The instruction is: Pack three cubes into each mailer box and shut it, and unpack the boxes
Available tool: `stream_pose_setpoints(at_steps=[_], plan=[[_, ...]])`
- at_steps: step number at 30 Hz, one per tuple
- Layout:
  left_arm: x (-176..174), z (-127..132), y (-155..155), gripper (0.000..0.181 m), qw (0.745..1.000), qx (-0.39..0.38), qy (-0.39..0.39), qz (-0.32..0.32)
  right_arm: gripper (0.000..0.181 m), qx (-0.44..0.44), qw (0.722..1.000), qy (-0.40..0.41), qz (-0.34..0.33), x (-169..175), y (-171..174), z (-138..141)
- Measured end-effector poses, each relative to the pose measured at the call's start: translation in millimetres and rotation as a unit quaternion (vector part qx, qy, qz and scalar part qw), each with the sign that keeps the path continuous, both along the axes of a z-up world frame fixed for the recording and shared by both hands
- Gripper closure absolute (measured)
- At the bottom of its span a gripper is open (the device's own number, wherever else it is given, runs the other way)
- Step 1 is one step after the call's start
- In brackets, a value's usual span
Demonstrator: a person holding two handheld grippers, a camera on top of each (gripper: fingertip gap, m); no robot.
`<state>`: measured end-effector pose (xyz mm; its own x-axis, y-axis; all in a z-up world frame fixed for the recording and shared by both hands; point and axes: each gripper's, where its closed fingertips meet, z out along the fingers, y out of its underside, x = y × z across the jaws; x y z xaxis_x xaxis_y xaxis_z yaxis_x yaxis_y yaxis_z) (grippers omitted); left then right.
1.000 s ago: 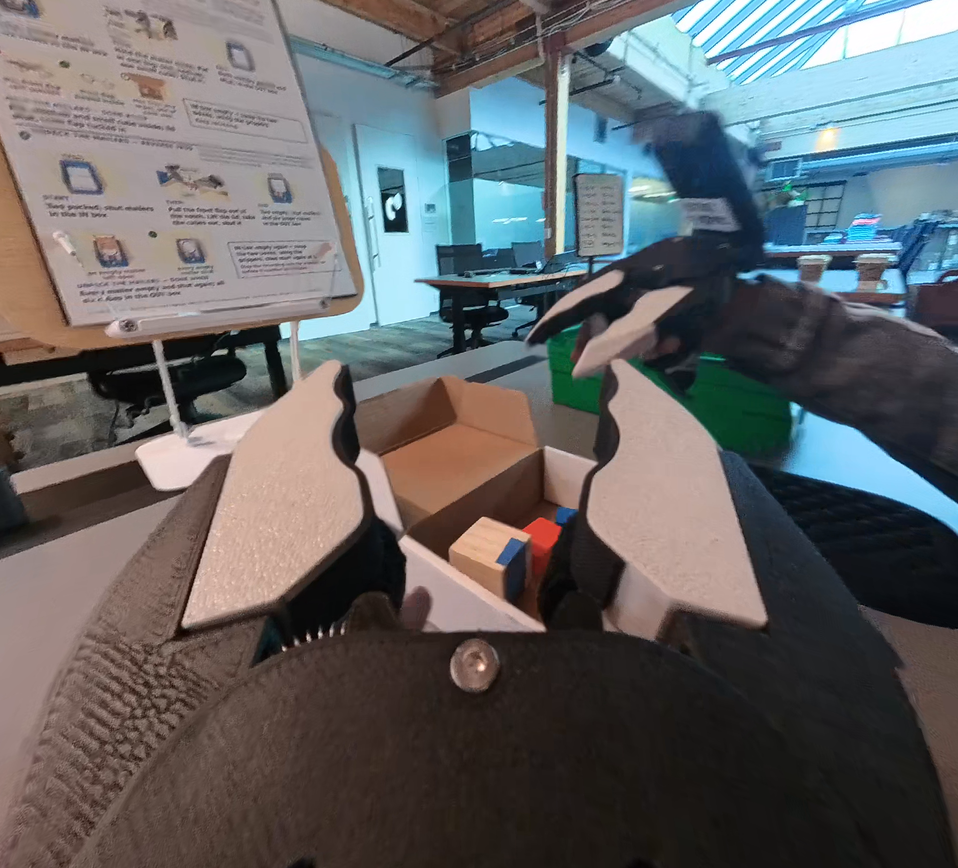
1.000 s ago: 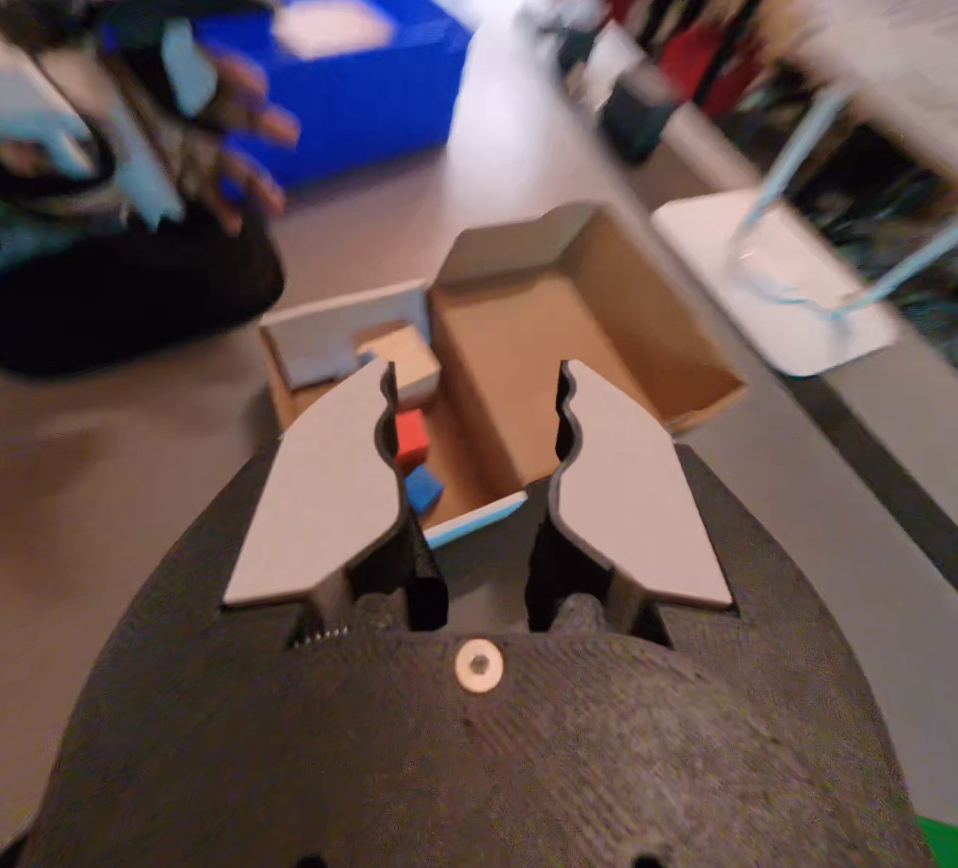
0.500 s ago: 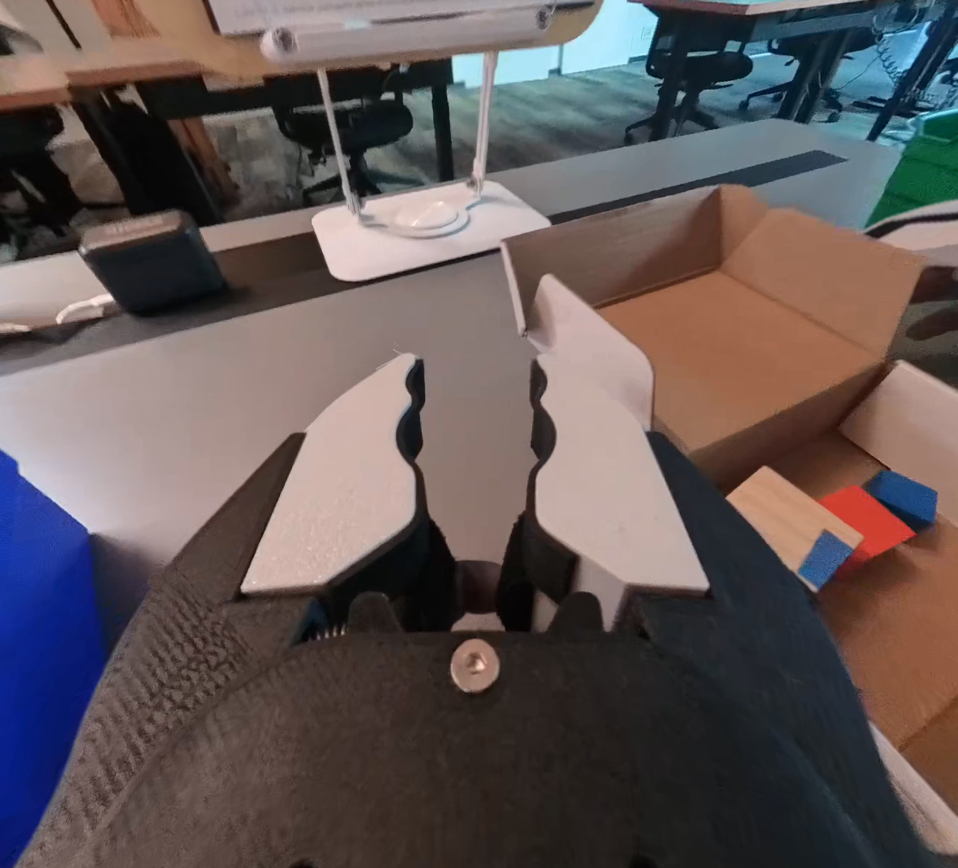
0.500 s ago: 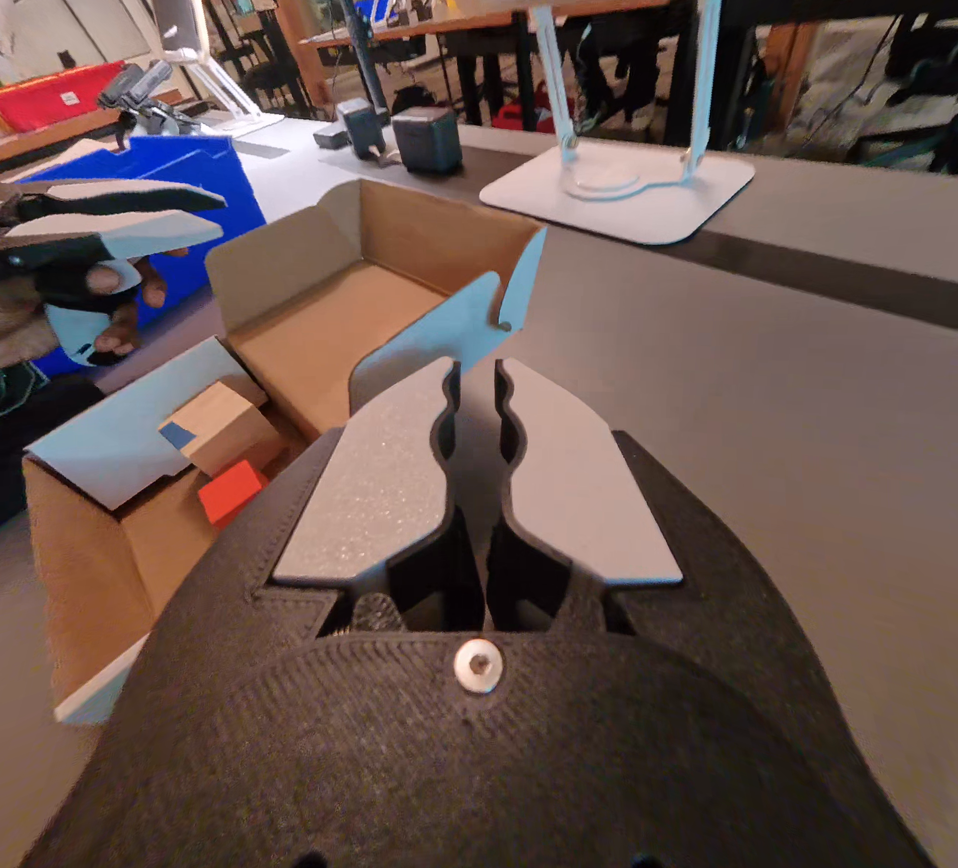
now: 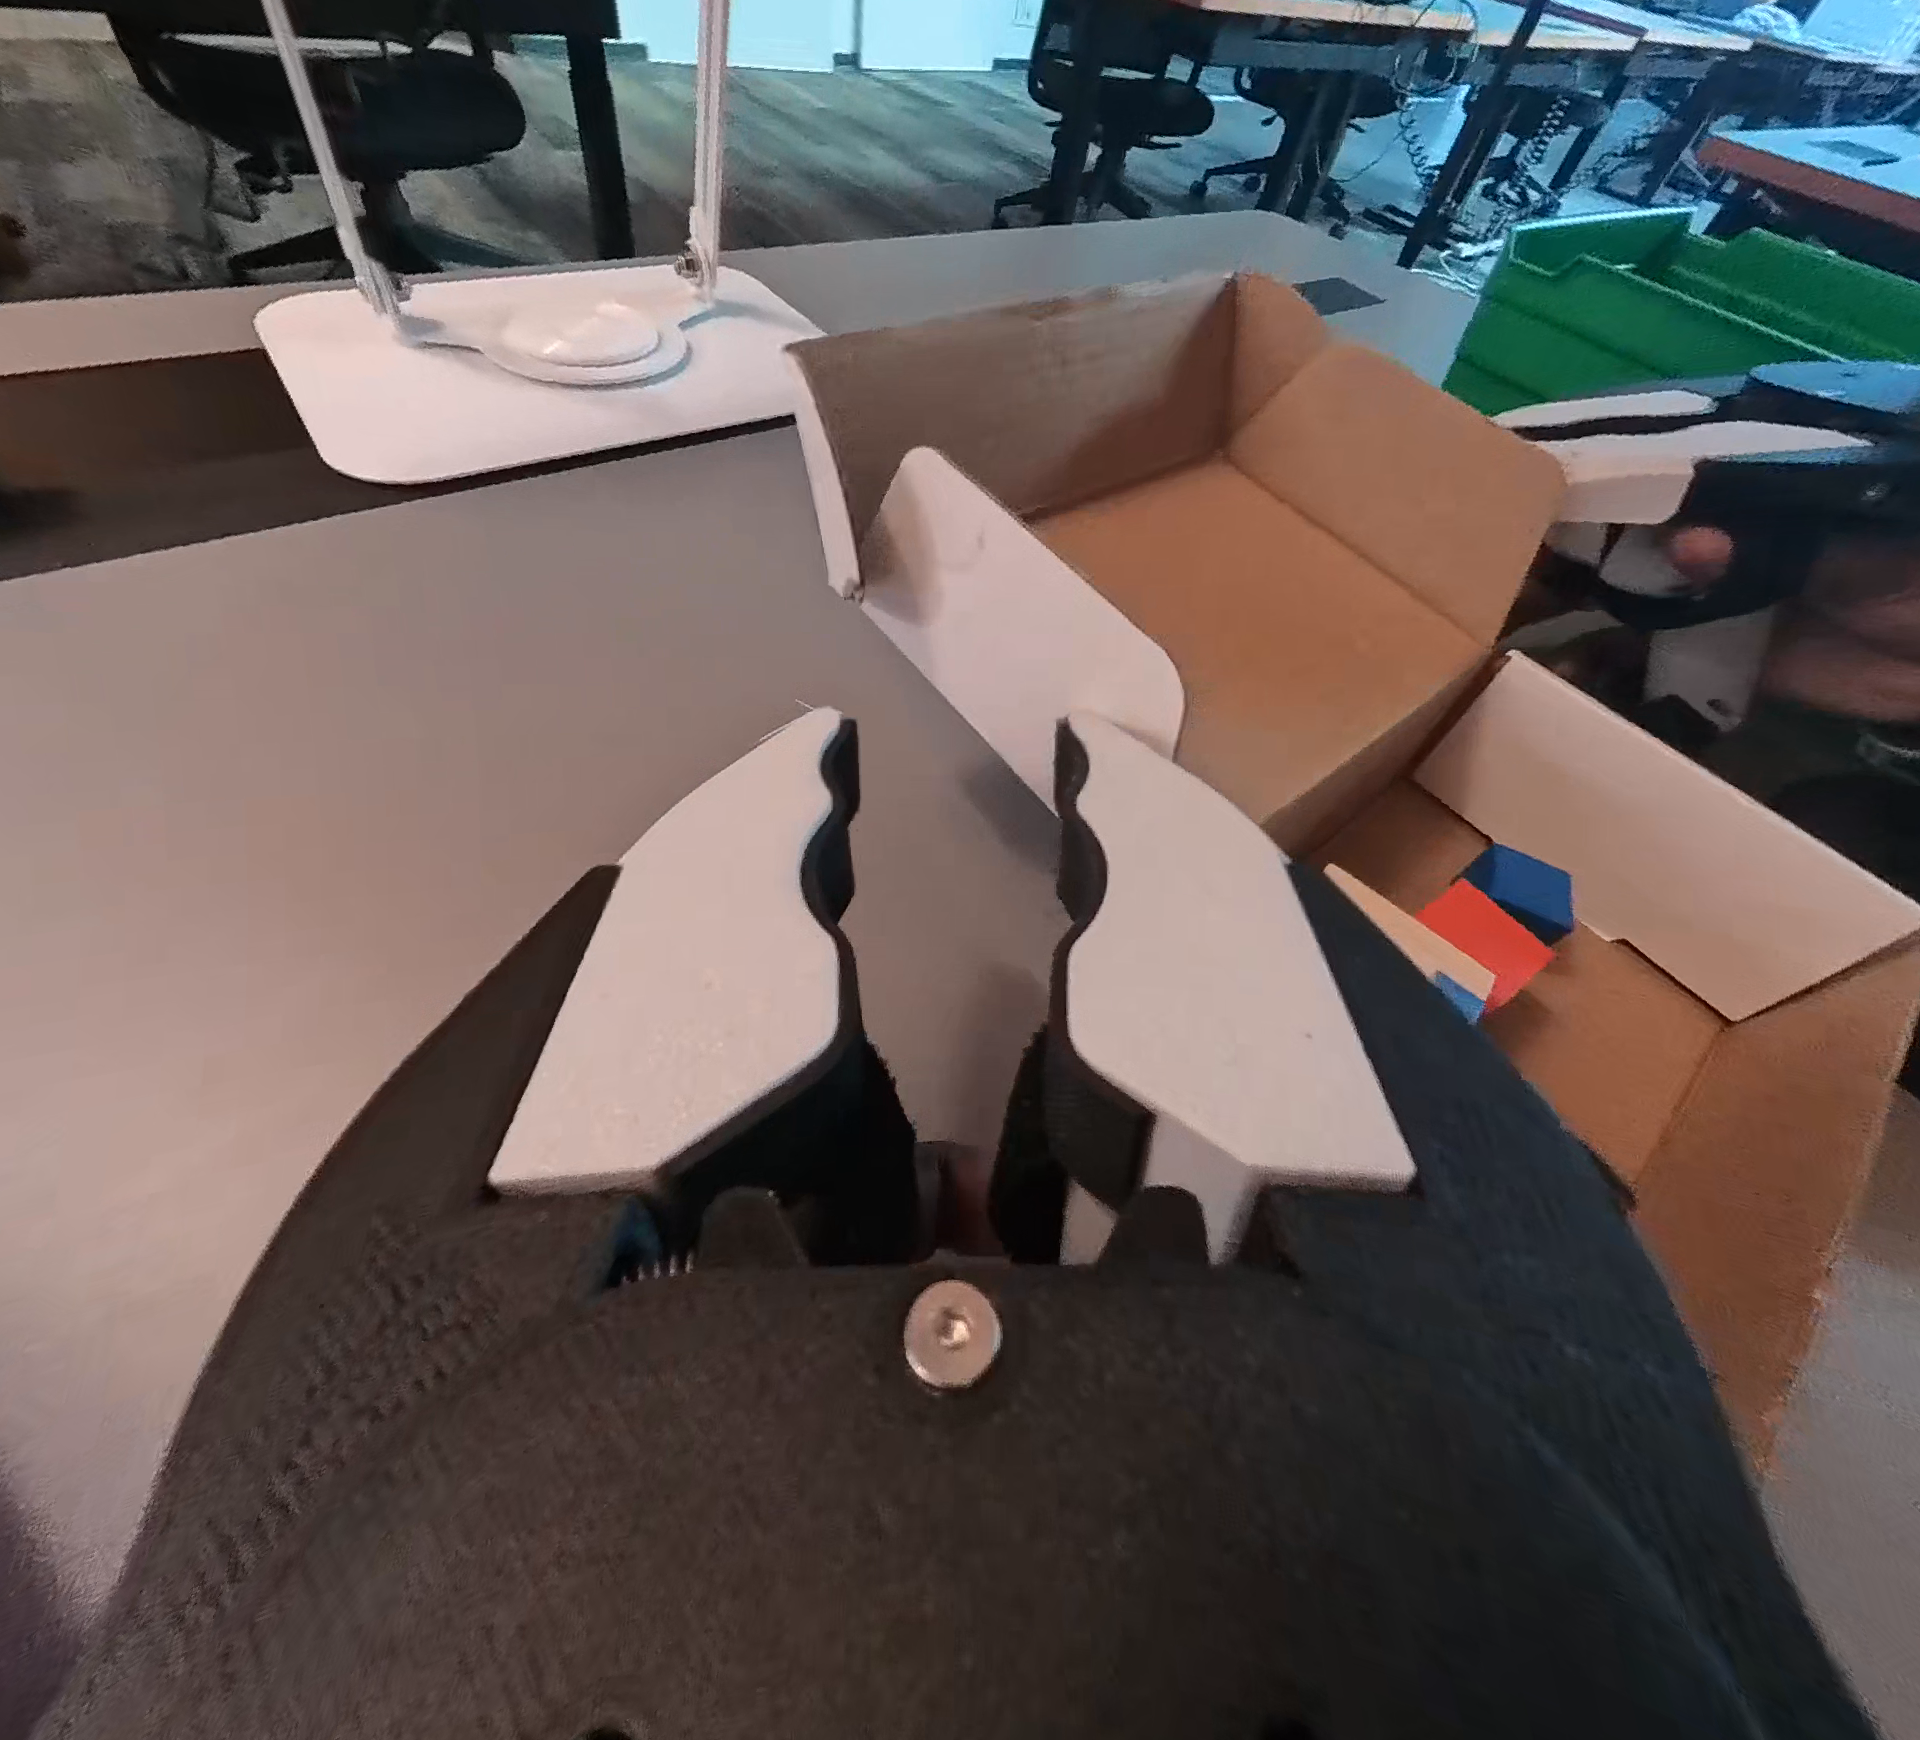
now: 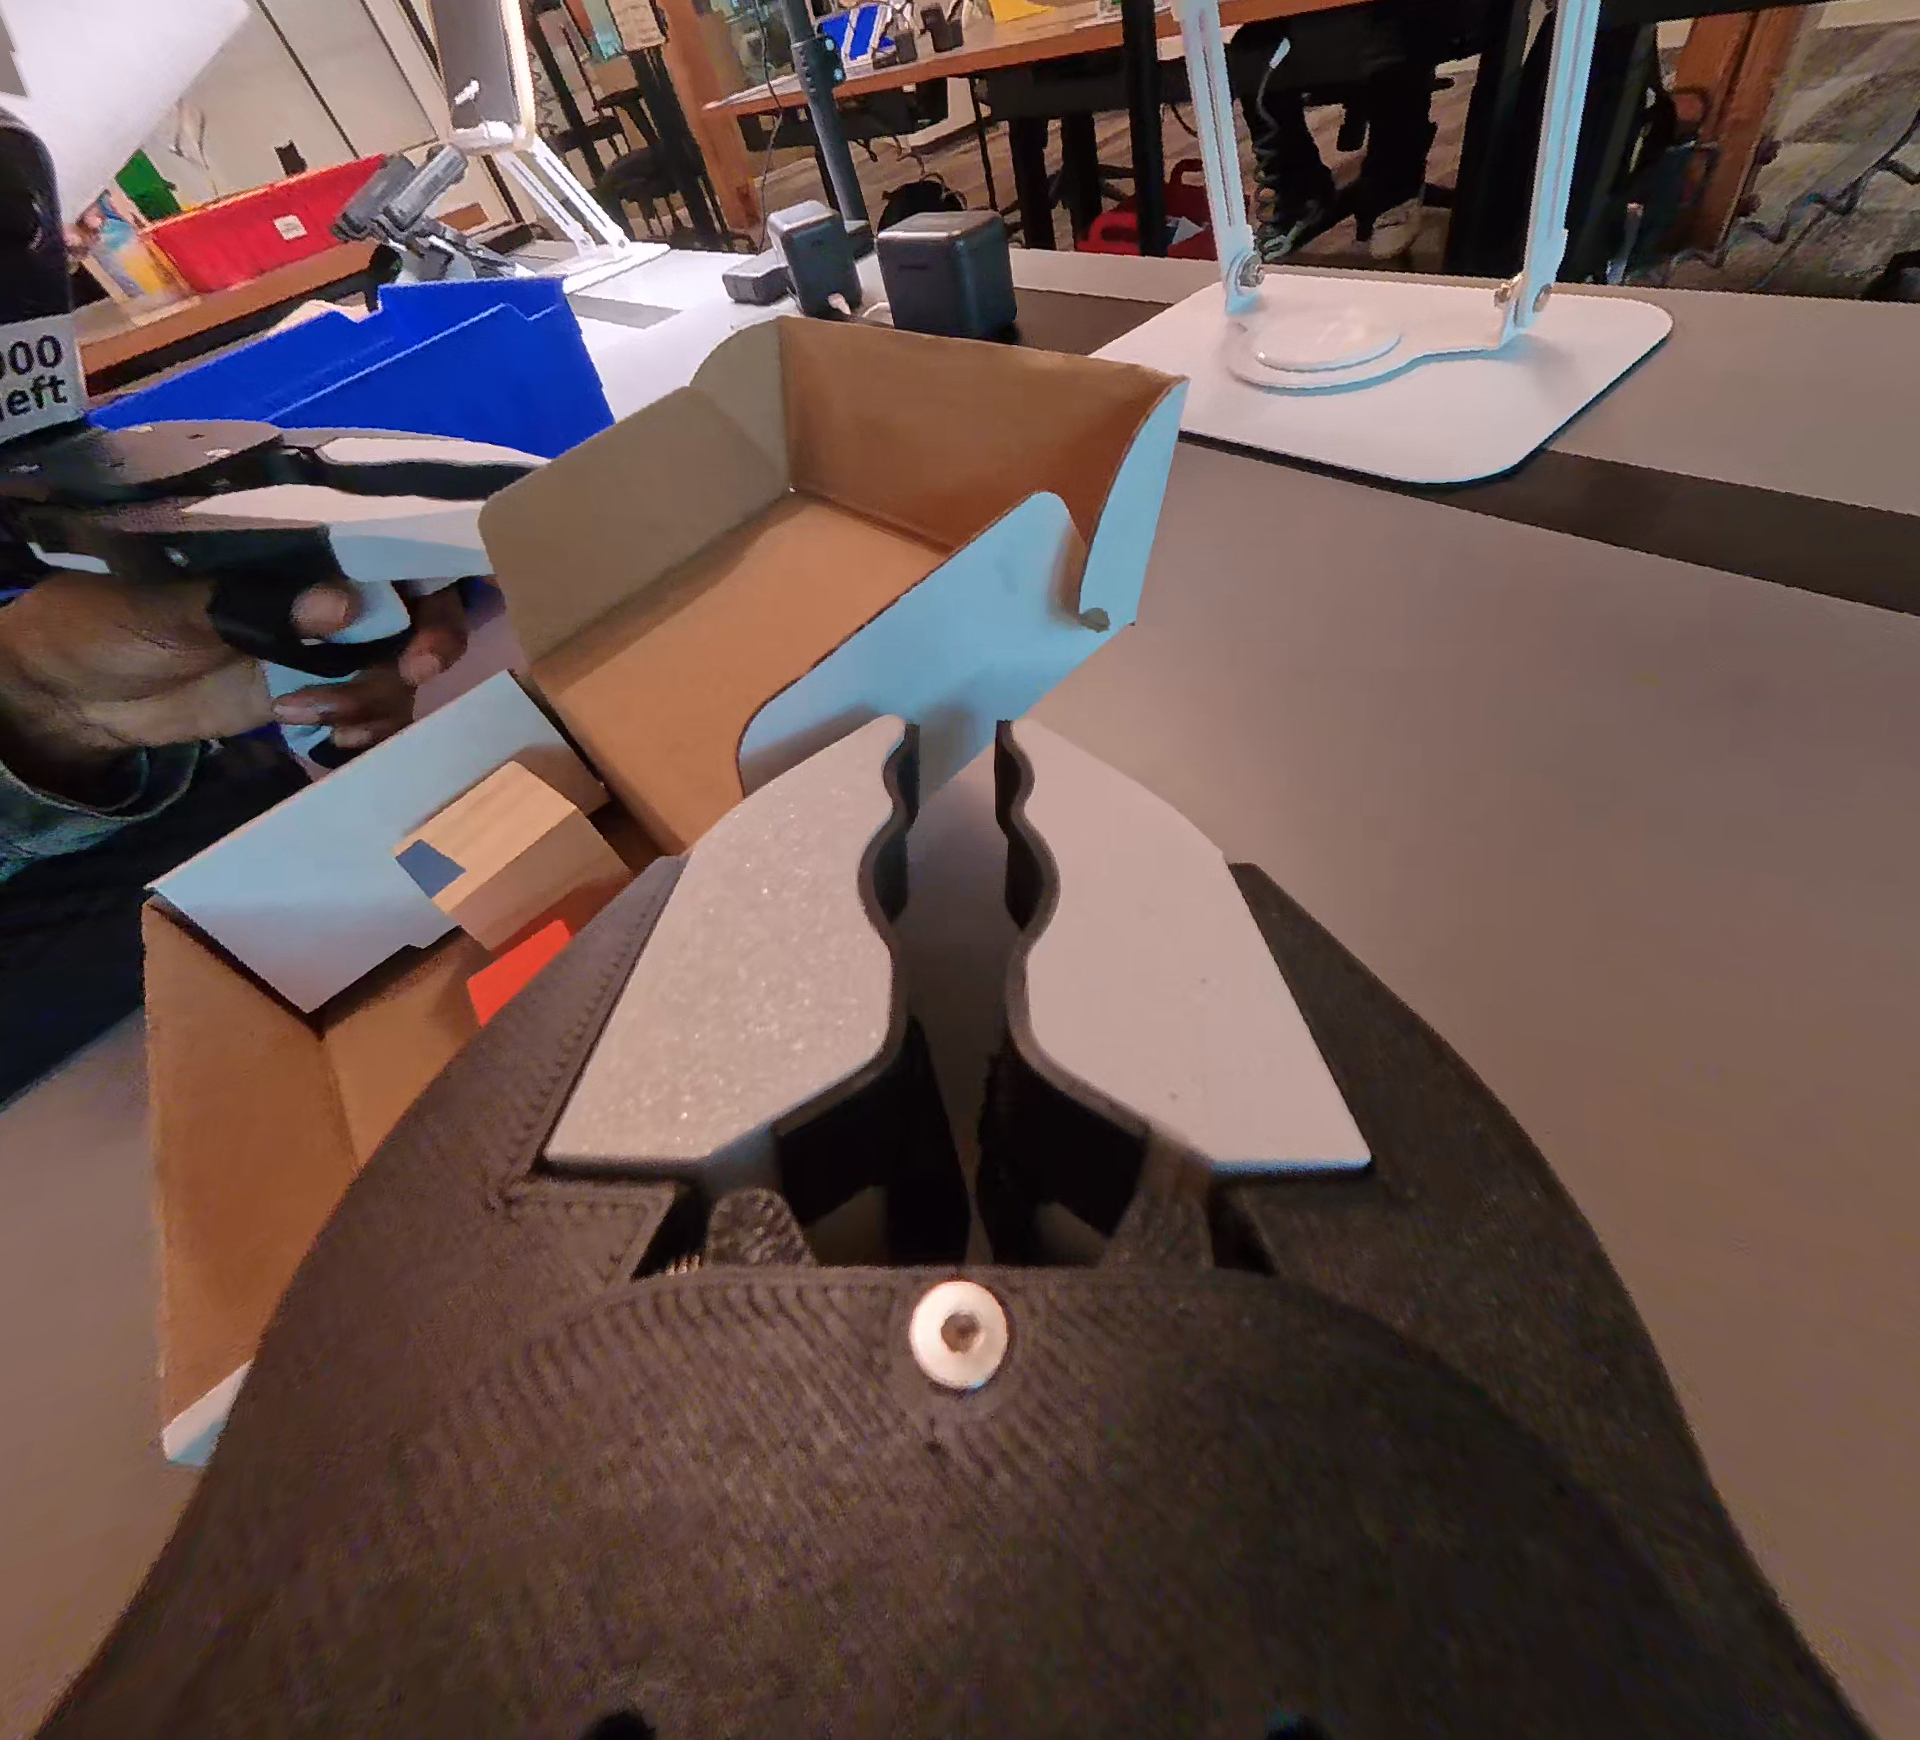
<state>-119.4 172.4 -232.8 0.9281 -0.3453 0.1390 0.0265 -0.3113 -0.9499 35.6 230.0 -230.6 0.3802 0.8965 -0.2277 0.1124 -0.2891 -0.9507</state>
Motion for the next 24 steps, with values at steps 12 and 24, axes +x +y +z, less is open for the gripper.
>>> stream_pose_setpoints(at_steps=[12,24], plan=[[10,18,-8,0.152,0.997,0.069,0.039,-0.024,0.172,0.052,0.999,0.004,0.014,-1,-11,14],[19,25,-25,0.153,0.989,0.107,0.081,-0.066,0.173,0.126,0.991,-0.018,0.042,4,-32,26]])
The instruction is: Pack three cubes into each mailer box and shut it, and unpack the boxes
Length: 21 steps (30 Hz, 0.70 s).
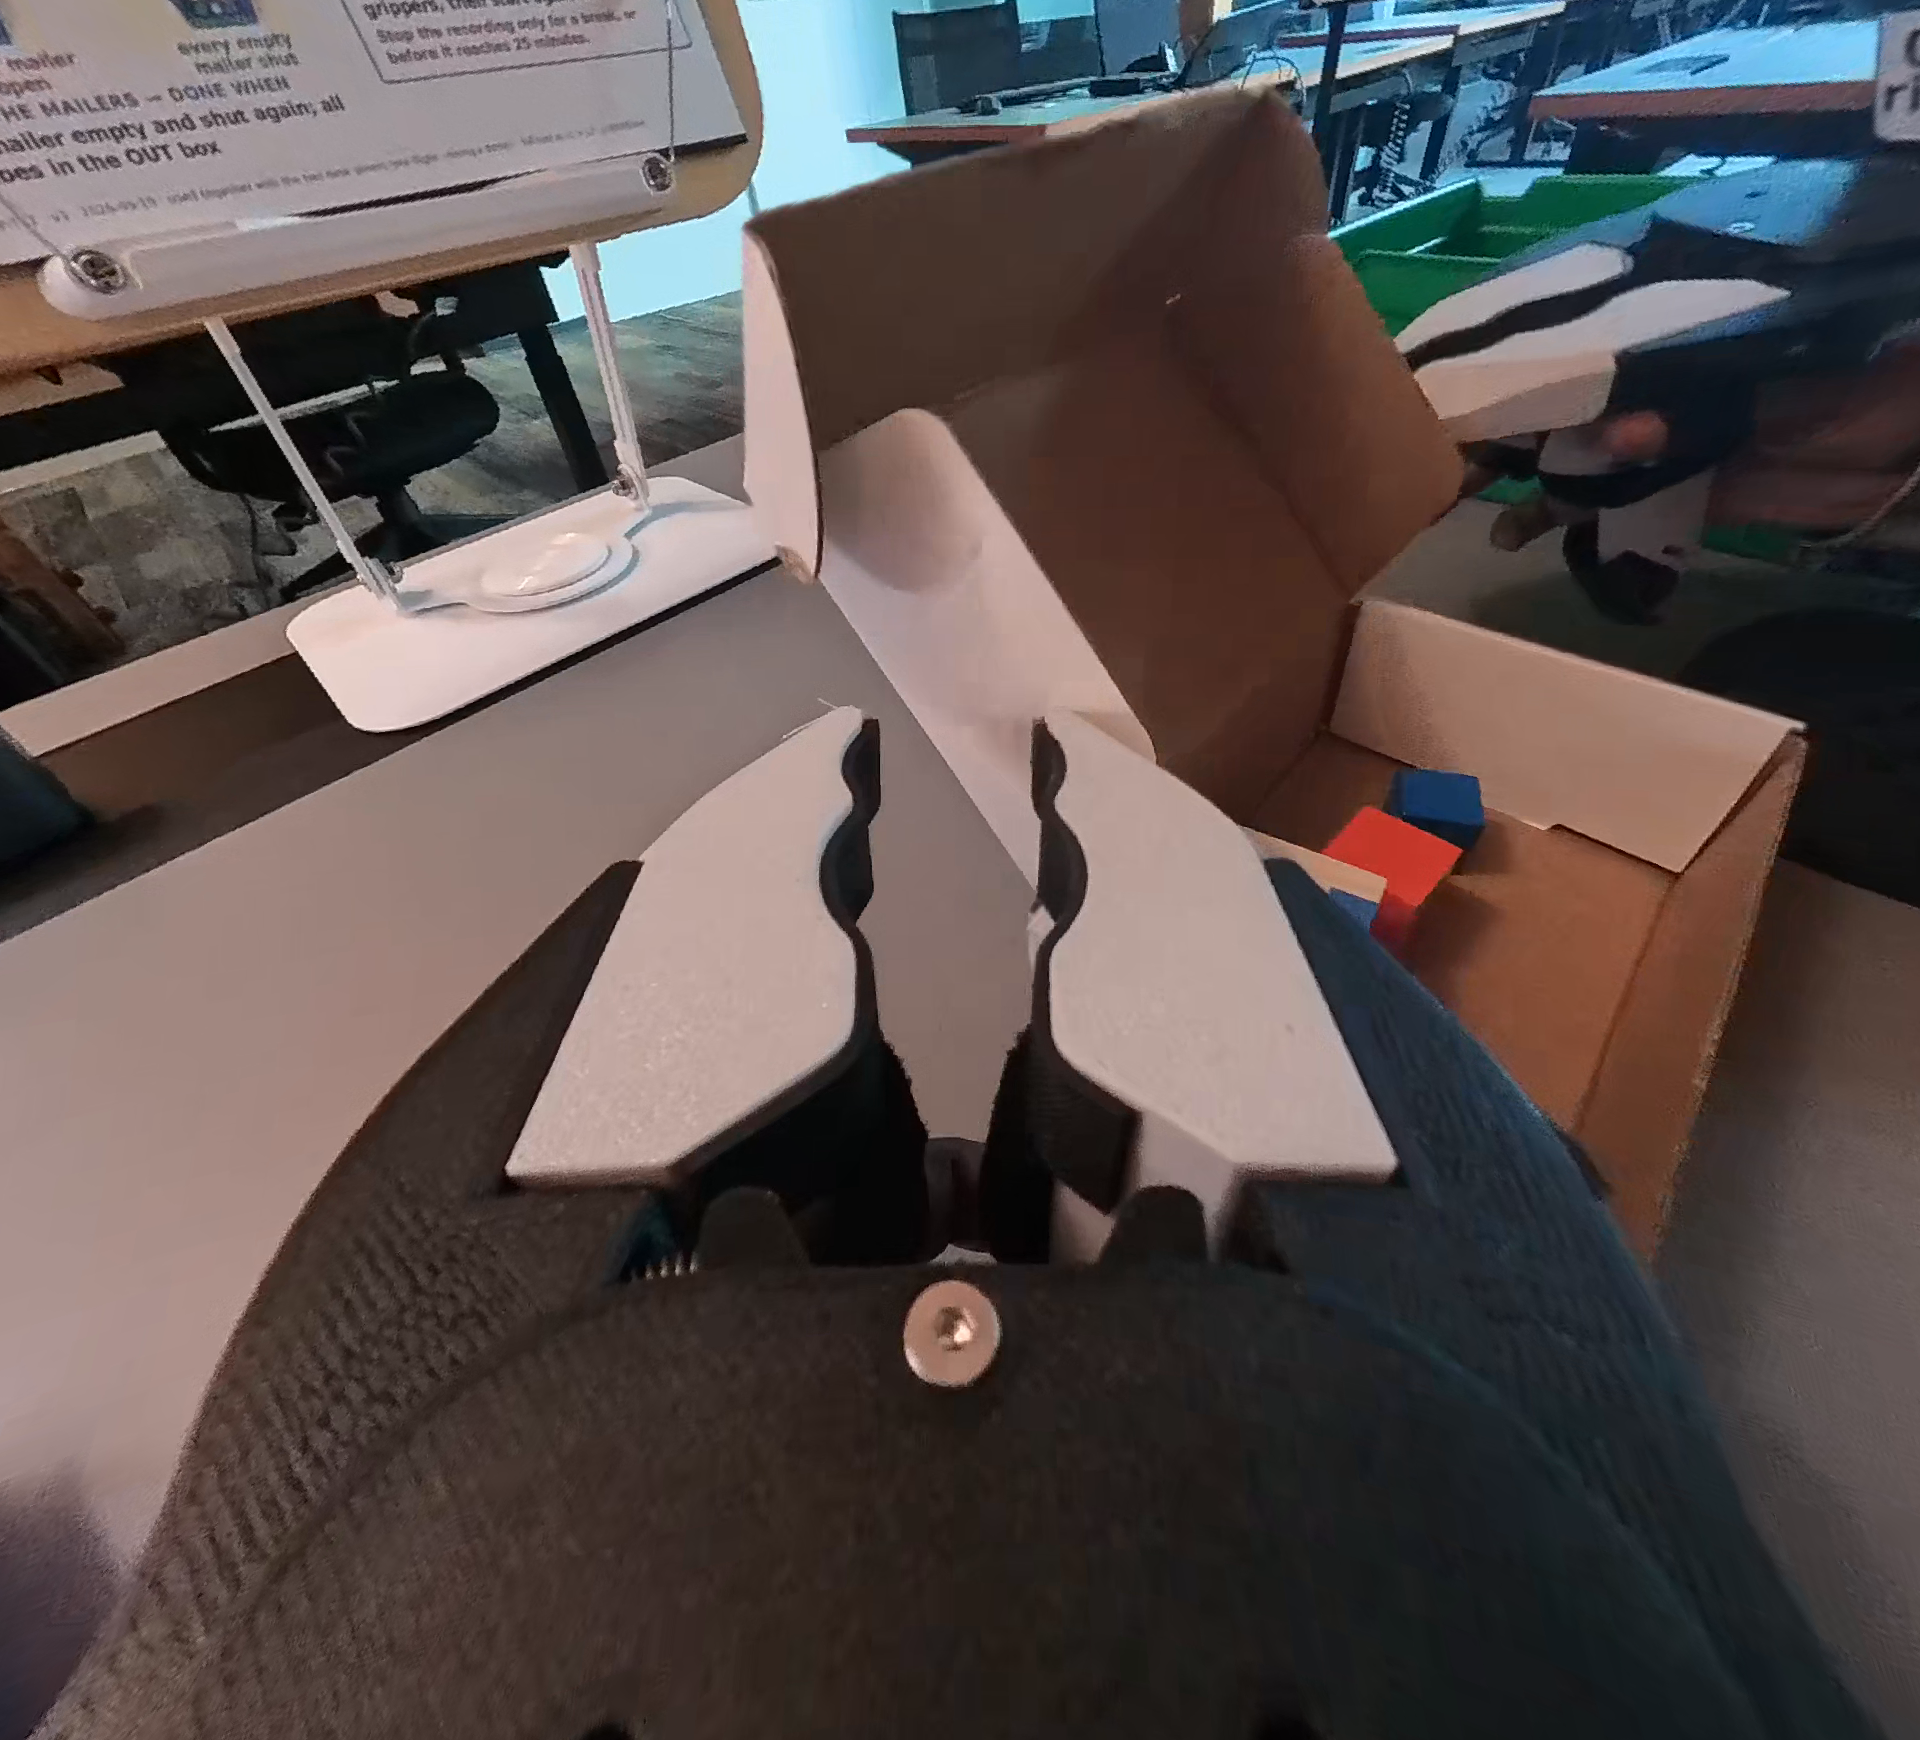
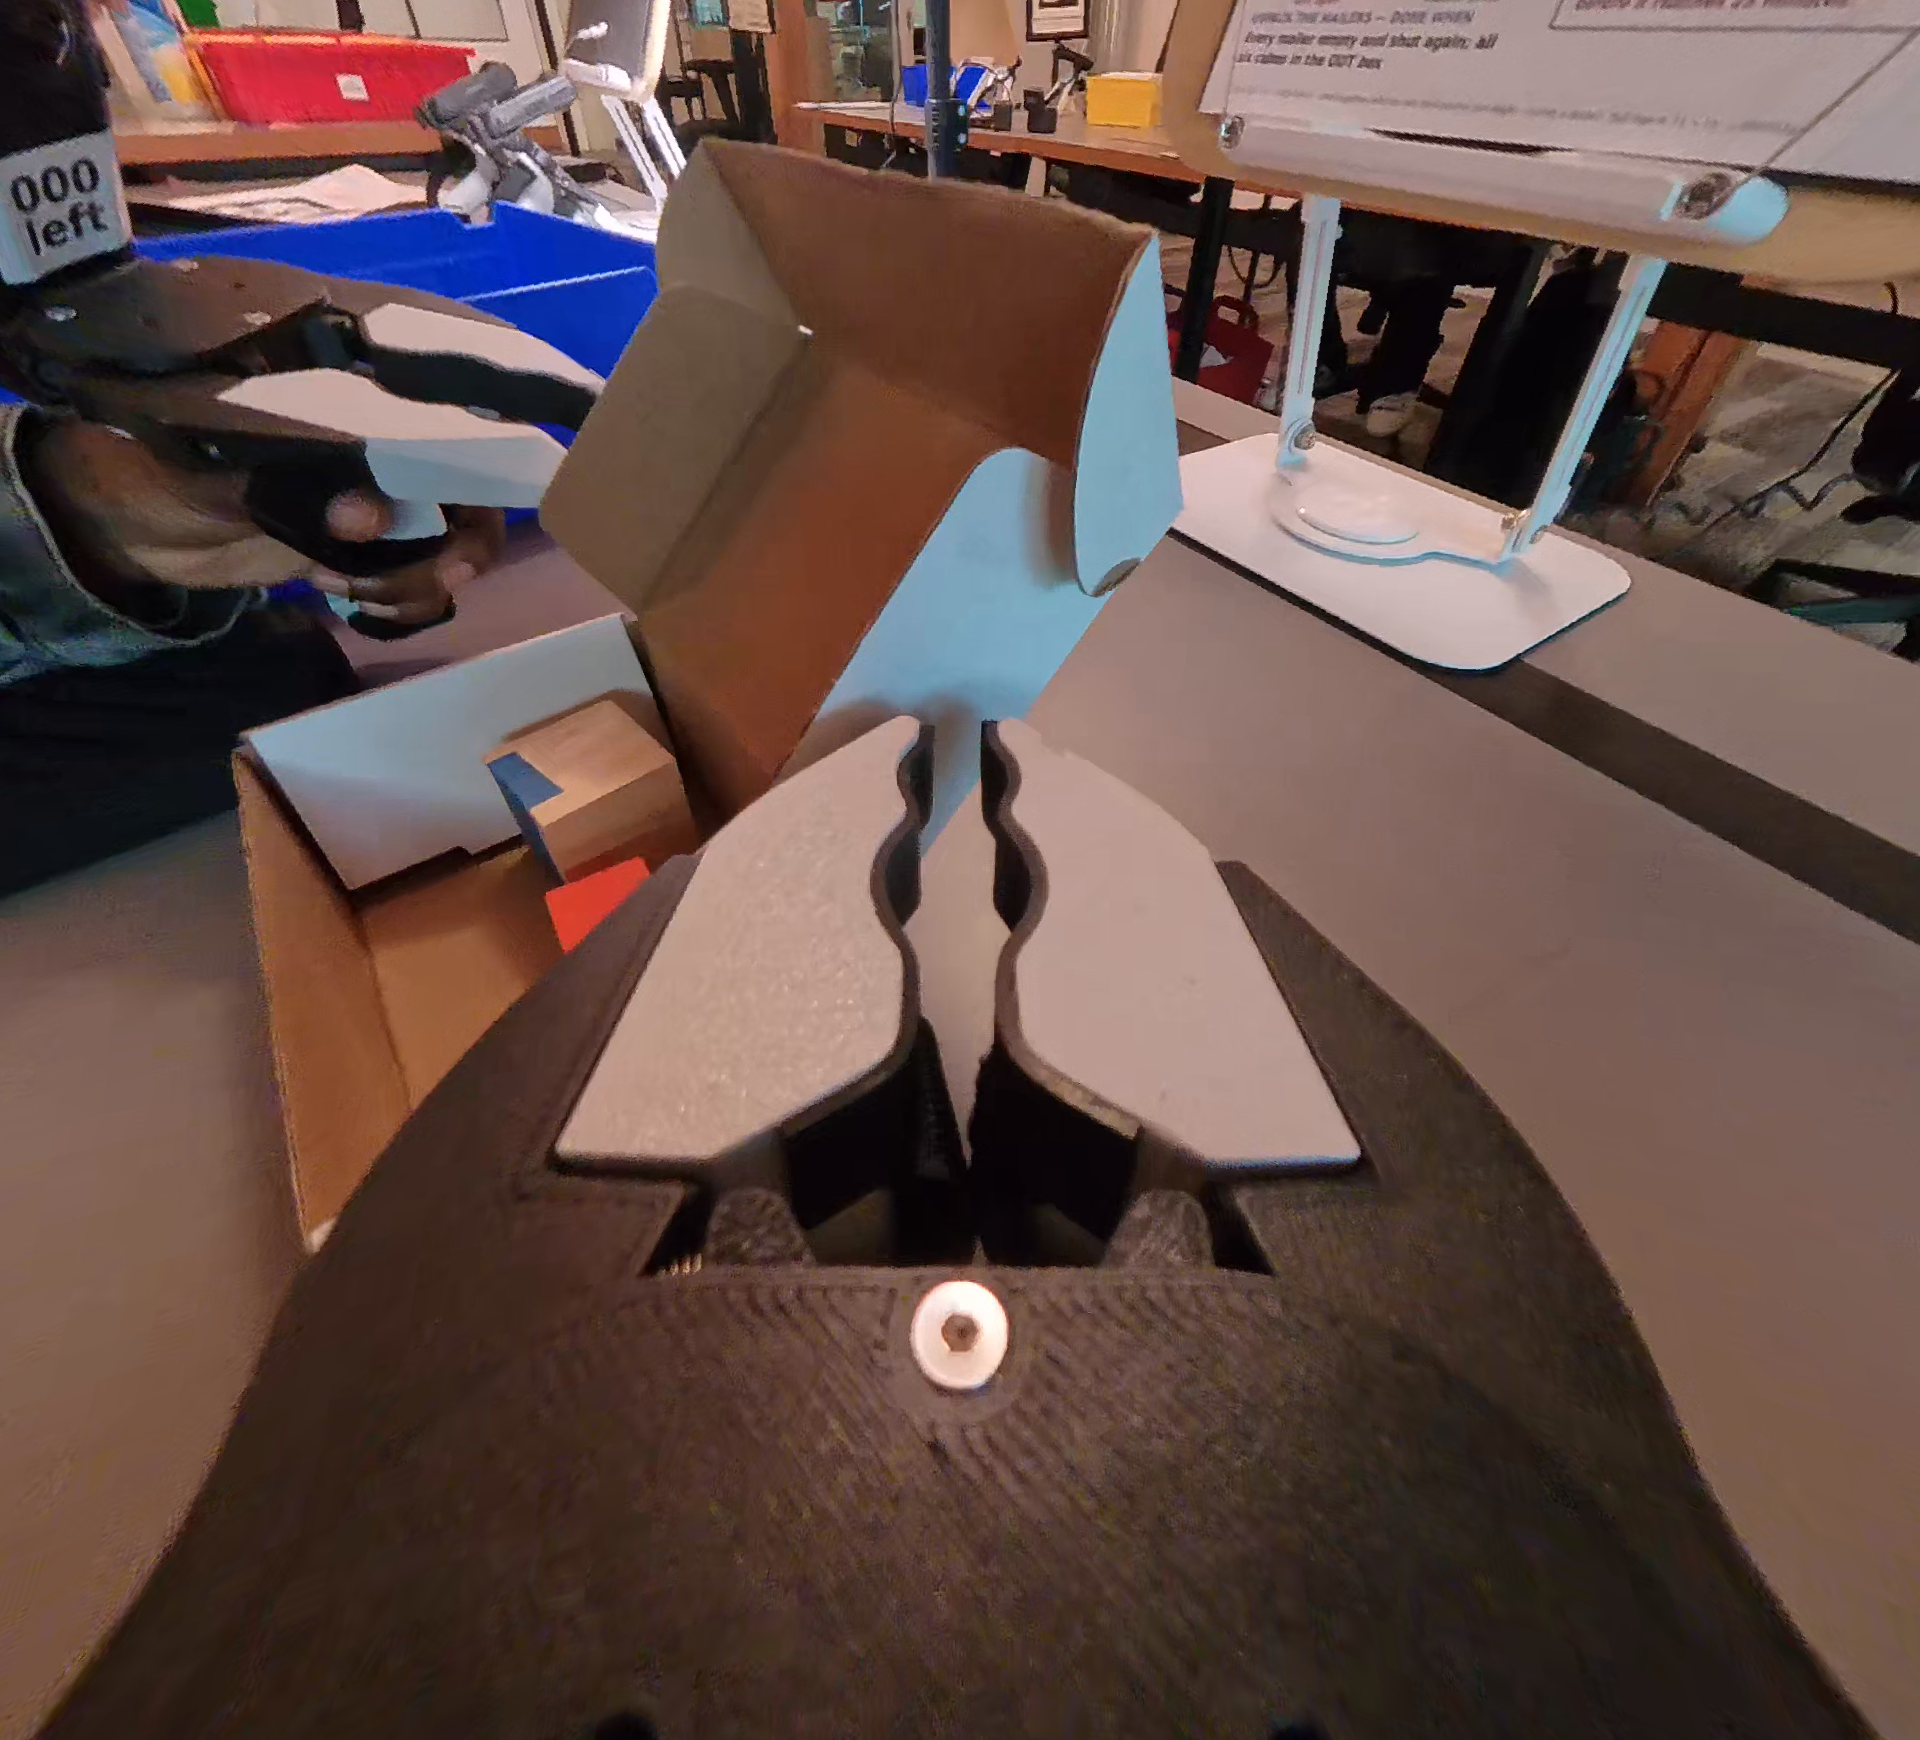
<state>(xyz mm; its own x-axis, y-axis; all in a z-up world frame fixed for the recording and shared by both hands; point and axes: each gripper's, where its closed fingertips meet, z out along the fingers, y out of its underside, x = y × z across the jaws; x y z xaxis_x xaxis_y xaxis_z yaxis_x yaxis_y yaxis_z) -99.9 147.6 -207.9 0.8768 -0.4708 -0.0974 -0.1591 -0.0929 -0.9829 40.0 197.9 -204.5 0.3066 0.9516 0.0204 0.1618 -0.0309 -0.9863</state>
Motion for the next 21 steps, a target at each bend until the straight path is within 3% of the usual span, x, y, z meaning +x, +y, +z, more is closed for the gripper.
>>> stream_pose_setpoints(at_steps=[10,21], plan=[[14,-7,-23,0.158,0.997,0.013,0.076,-0.03,0.176,0.068,0.997,-0.047,0.003,6,-28,-4],[25,-38,-41,0.16,0.974,0.008,0.221,-0.055,0.174,0.143,0.977,-0.157,0.002,13,-50,-34]])
